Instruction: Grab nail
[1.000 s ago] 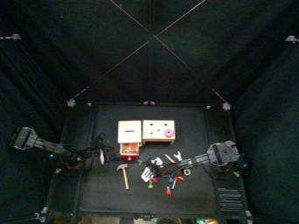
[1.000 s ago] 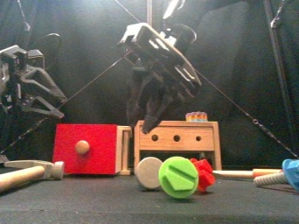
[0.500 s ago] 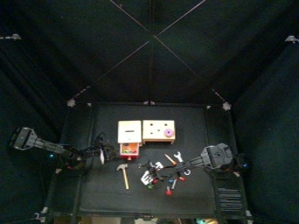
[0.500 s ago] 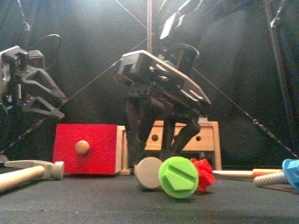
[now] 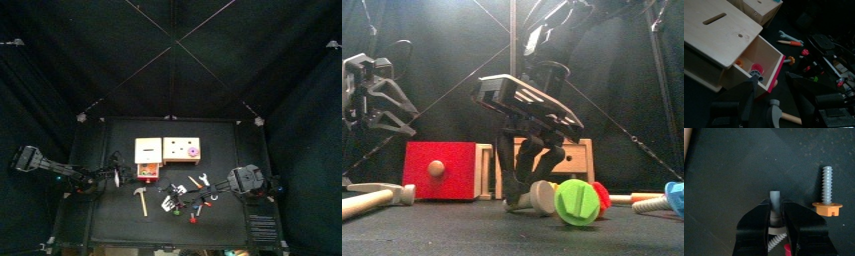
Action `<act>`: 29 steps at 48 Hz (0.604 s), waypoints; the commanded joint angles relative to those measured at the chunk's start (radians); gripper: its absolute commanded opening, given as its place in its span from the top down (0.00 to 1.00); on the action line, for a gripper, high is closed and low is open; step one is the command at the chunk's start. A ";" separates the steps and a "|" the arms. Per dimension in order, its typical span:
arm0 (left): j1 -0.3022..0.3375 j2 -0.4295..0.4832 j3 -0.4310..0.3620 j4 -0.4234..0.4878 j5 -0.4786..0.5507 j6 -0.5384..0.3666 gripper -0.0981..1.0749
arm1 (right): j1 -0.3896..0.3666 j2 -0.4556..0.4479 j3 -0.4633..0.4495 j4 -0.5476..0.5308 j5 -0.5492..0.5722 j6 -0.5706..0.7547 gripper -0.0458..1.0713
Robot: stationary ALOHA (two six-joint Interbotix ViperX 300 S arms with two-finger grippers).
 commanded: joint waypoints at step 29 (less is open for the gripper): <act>0.005 0.000 -0.025 0.005 -0.003 0.002 0.19 | -0.020 -0.110 -0.049 -0.173 0.029 -0.002 0.52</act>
